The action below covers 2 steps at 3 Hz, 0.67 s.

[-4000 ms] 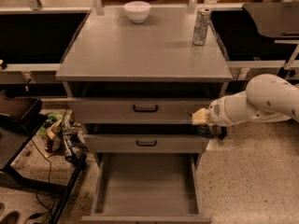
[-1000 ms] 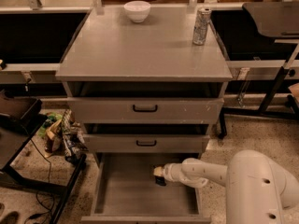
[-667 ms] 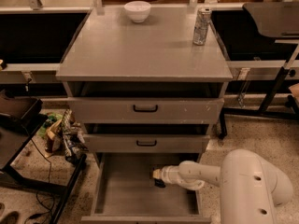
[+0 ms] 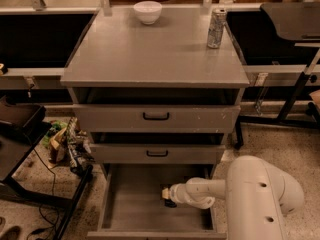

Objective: Place rxbar blueberry into bottom drawer

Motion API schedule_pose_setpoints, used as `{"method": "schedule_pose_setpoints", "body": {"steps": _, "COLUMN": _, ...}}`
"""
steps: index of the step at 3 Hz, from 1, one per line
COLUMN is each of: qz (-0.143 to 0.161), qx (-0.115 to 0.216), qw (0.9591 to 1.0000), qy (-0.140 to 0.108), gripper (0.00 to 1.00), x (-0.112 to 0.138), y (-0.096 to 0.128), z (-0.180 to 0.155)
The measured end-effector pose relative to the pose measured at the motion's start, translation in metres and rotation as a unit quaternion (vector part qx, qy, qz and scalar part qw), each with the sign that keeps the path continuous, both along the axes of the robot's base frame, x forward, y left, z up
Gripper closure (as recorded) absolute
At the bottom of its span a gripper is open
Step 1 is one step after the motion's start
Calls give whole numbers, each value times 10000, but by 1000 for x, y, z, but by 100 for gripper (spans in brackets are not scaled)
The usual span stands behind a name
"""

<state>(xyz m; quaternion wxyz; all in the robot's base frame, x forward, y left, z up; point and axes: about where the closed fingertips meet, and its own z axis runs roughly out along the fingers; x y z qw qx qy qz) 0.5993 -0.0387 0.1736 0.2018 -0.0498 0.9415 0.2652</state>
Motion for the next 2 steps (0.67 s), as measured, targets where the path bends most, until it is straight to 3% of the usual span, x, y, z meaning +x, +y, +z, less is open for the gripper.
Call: {"method": "schedule_pose_setpoints", "body": {"steps": 2, "qz": -3, "qx": -20, "qw": 10000, "qy": -3, "gripper": 57, "x": -1, "y": 0, "z": -1}}
